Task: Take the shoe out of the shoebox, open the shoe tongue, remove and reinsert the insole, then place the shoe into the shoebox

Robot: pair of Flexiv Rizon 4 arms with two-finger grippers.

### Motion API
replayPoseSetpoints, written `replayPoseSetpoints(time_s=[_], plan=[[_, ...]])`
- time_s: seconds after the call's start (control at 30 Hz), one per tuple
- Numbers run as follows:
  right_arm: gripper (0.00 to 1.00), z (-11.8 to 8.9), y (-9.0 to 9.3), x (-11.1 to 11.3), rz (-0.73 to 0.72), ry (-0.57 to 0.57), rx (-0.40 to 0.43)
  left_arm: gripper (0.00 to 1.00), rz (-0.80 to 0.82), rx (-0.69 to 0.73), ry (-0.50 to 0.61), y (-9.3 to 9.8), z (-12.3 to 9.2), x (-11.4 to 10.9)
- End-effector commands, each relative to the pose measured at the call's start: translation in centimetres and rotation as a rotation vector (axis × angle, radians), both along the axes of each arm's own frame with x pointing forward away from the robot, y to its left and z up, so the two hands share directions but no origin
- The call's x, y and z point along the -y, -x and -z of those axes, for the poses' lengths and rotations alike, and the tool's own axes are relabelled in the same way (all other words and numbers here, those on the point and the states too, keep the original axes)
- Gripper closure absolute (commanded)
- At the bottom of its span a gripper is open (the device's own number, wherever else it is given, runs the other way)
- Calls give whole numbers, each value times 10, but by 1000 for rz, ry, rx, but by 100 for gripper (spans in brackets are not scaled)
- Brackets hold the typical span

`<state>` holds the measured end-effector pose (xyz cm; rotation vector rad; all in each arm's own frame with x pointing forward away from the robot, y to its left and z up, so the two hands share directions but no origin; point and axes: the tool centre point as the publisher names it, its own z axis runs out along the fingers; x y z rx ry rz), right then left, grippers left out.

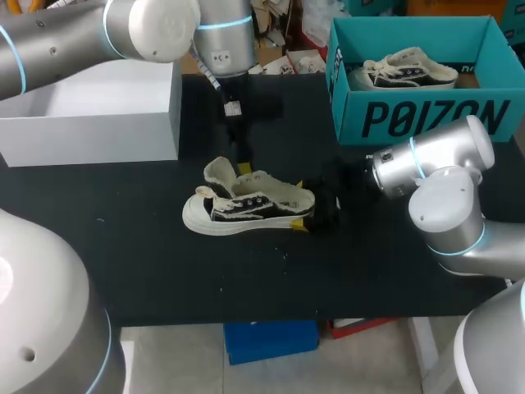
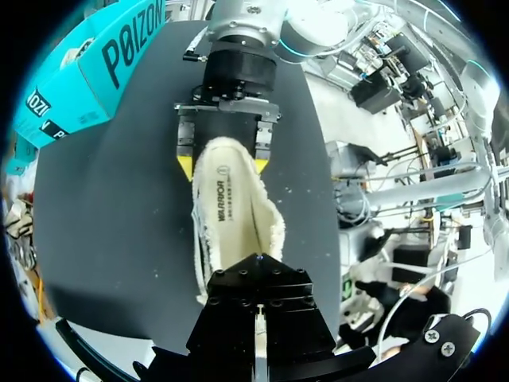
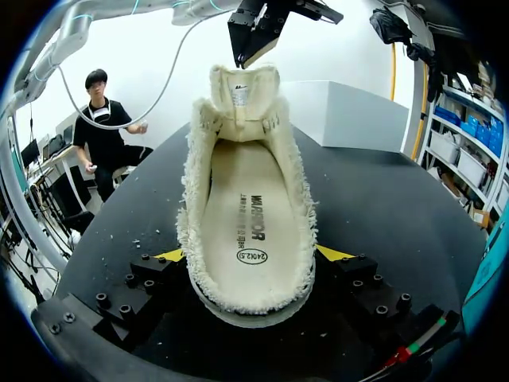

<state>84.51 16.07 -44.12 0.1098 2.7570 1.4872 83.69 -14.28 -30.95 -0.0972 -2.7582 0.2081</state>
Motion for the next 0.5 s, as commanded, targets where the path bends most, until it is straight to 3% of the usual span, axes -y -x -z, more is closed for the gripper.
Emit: replayPoseSetpoints(time_s=[0.03,0.5], plan=[[100,0,0,0,1,1,-1,100,-3,-25,0,-4,14,3],[100,0,0,0,1,1,-1,100,-4,-55,-5,-2,20,5]])
